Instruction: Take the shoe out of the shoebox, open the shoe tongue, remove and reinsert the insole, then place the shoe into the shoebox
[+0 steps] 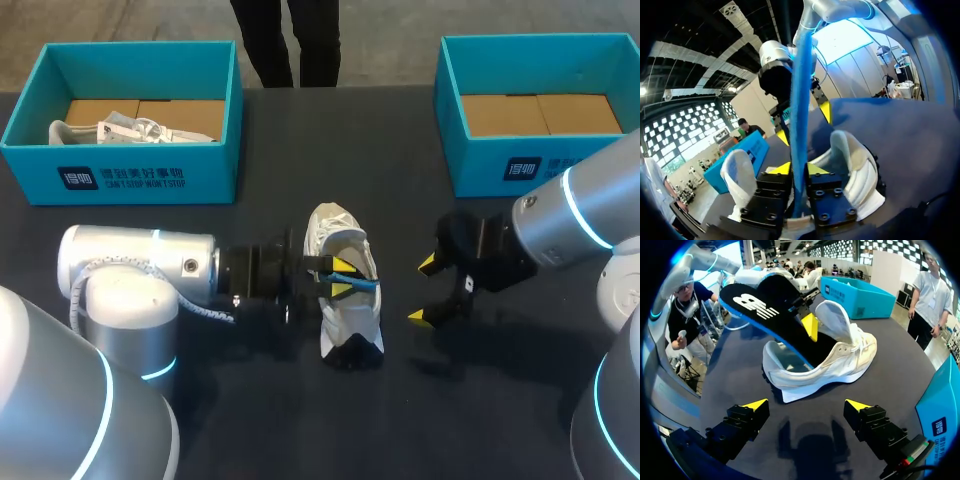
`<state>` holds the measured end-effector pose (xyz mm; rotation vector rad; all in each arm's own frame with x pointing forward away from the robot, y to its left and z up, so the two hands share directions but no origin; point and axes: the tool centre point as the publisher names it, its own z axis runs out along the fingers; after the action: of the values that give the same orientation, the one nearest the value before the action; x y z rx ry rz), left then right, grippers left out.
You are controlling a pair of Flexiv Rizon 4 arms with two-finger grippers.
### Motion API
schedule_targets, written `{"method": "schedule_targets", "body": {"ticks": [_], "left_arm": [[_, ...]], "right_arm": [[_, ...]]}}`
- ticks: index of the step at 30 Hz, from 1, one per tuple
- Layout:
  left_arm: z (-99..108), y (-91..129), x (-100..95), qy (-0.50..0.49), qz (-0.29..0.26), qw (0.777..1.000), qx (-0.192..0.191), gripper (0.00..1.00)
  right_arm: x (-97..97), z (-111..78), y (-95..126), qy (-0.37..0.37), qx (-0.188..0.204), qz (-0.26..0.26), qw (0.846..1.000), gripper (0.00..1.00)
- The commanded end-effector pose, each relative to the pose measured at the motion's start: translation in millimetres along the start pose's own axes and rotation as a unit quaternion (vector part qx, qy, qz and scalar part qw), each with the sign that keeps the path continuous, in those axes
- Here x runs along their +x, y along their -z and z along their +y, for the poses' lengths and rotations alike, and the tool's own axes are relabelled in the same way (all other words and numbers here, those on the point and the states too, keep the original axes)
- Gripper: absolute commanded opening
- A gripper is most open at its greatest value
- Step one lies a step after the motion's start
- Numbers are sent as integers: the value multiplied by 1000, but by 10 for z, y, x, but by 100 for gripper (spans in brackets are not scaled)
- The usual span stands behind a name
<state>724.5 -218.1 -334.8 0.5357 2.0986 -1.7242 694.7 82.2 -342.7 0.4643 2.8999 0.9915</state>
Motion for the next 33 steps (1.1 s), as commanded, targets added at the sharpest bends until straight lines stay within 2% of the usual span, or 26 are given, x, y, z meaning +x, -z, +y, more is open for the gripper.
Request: {"method": "schedule_targets", "body": {"ticks": [1, 2, 3, 8, 10, 11, 22, 33], "left_arm": [[-119, 80, 37, -5, -10, 1000, 5, 40], [-146, 87, 40, -6, -10, 1000, 8, 39], [-181, 94, 41, -4, -10, 1000, 11, 34], [-222, 82, 70, -6, -3, 1000, 15, 27], [-198, 65, 93, -7, 3, 1000, 13, 15], [-182, 55, 102, -6, 5, 1000, 13, 0], [47, -51, 132, -27, 19, 999, -20, 0], [217, -123, 84, -25, 14, 999, -40, 0]], "right_arm": [[7, 9, -7, 0, 1, -2, 1000, 100], [7, 10, -7, 0, 1, -2, 1000, 100], [6, 11, -5, 0, 1, -3, 1000, 100], [8, 11, -4, 0, 0, -4, 1000, 100], [11, 8, -5, 0, 0, -5, 1000, 100], [14, 4, -5, -1, 0, -5, 1000, 100], [21, -30, 5, 15, -3, -3, 1000, 100], [26, 118, 5, 38, 10, -7, 999, 100]]}}
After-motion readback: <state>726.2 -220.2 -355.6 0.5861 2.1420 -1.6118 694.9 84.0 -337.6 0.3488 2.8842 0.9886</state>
